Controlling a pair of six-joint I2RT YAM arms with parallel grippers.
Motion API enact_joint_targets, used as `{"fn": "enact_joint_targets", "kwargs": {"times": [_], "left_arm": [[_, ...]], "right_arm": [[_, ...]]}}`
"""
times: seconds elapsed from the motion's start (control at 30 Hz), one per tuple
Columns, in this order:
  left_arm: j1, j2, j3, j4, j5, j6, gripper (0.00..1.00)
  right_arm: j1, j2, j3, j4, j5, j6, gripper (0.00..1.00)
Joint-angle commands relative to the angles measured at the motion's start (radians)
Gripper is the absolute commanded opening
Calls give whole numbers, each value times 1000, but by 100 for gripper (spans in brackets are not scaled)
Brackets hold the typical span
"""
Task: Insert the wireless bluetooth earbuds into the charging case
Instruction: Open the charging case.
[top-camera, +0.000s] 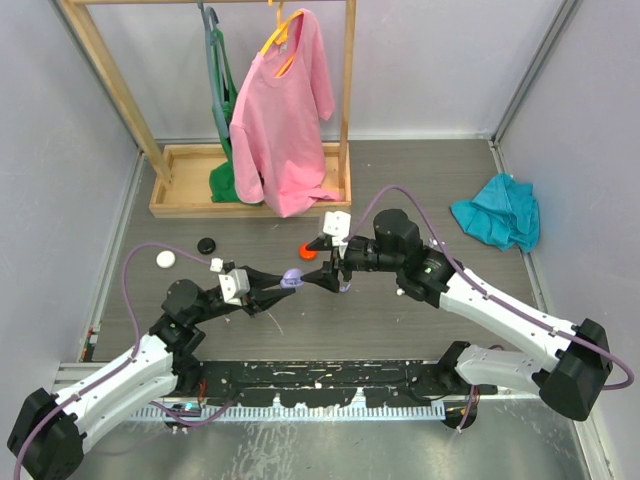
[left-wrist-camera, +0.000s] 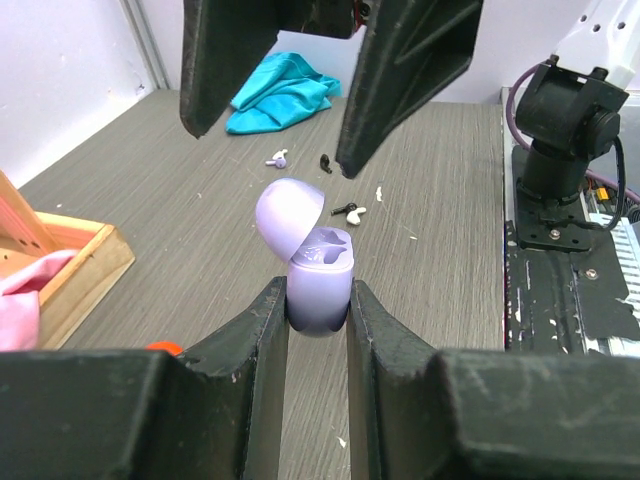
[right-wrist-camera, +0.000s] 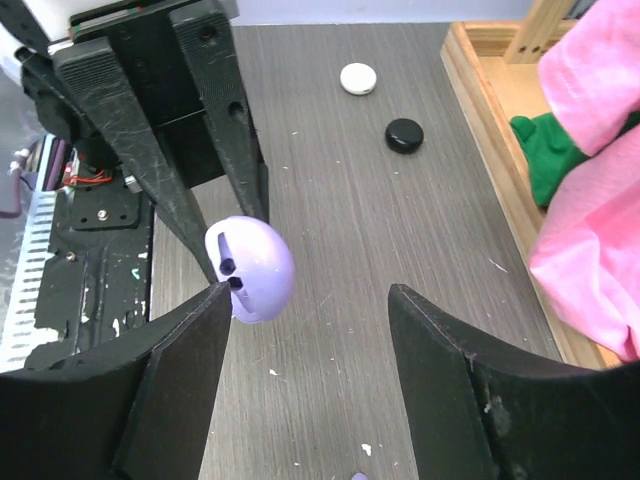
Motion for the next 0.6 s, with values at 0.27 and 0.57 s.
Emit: {"fn": "enact_joint_targets", "kwargs": {"times": [0.27, 0.57], "left_arm": [[-3, -16, 9, 51, 31, -8, 0], [-3, -5, 9, 42, 67, 10, 0]], "right_arm": [[9, 32, -2, 83, 14, -22, 71], [7, 10, 22, 64, 99, 28, 71]]}}
